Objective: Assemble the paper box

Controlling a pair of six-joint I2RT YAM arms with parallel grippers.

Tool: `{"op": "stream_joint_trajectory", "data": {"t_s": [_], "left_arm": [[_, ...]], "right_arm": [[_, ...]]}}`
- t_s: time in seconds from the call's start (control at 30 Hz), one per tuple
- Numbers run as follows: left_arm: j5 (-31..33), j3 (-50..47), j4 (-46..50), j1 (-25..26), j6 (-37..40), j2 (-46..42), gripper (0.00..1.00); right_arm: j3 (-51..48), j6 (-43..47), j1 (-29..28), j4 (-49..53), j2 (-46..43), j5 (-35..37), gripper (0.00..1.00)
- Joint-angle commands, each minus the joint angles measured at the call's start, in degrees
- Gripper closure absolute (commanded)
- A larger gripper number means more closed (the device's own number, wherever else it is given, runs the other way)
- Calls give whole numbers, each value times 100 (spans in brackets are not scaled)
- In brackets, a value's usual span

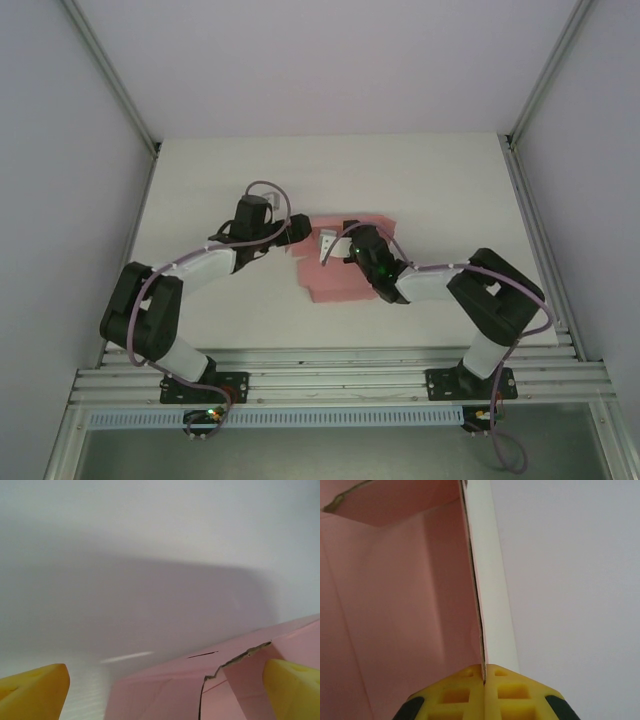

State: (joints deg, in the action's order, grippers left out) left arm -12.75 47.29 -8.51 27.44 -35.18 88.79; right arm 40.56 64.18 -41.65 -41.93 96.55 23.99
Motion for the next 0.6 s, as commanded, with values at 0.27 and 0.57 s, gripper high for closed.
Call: {"op": "stream_joint_trajectory", "data": {"t_s": [0.27, 0.57], "left_arm": [[20, -522, 228, -88, 120, -1553, 0], [-34, -1251, 818, -515, 228, -2768, 0]], "right_arm": [[119, -838, 24, 493, -365, 499, 98], [163, -1786, 38, 963, -819, 478, 99]]}}
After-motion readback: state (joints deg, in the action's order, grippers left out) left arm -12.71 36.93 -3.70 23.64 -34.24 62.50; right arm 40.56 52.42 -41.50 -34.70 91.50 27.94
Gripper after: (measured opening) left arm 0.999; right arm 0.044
